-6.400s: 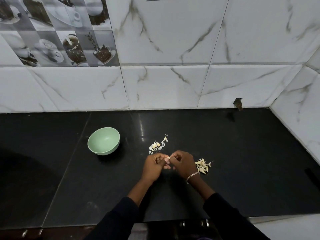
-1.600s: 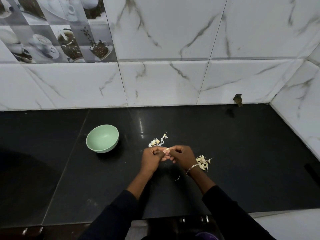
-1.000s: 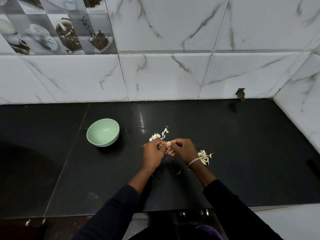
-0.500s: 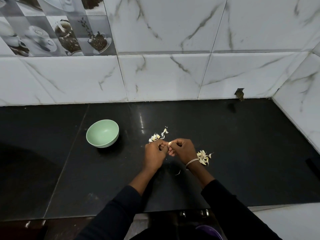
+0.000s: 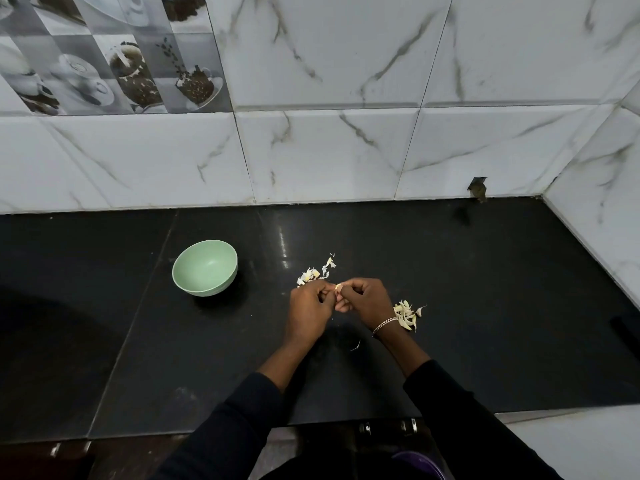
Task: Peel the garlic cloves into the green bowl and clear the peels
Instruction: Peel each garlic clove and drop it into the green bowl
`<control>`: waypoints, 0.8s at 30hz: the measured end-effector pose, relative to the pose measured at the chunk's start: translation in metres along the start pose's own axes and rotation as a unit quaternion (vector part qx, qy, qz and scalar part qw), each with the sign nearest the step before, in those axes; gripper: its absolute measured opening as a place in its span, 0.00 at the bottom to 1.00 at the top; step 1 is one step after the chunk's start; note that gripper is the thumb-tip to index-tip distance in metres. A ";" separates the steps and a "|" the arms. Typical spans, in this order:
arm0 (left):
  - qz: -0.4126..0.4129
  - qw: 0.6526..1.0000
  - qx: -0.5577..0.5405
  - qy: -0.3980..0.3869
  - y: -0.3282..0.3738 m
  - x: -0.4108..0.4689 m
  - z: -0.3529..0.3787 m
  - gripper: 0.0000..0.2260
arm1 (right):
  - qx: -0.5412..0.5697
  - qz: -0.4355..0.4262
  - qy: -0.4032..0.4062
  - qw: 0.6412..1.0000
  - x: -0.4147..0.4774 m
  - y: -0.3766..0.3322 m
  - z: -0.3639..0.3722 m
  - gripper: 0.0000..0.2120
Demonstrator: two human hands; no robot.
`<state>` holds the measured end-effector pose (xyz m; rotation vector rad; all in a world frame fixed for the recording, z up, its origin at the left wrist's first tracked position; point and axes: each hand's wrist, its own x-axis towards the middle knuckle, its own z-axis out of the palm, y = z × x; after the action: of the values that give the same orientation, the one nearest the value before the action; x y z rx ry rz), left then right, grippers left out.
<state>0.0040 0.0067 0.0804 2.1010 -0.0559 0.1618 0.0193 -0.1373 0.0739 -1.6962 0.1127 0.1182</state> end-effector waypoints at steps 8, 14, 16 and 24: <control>-0.001 1.000 -0.019 0.008 0.000 0.000 0.000 0.06 | -0.015 -0.013 0.011 1.000 -0.004 -0.005 0.001 0.09; -0.004 1.000 -0.026 0.011 0.001 -0.001 0.001 0.06 | -0.016 -0.017 0.023 0.999 -0.007 -0.006 0.002 0.11; -0.007 0.999 -0.028 0.017 0.002 0.001 0.000 0.06 | -0.005 -0.019 0.016 1.000 -0.007 -0.006 0.001 0.09; -0.017 0.998 -0.060 0.010 0.002 0.006 0.000 0.06 | 0.003 -0.019 0.022 1.000 -0.007 -0.014 0.000 0.08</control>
<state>0.0098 0.0057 0.0828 1.9787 -0.0180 0.1562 0.0142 -0.1351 0.0886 -1.6951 0.1147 0.0523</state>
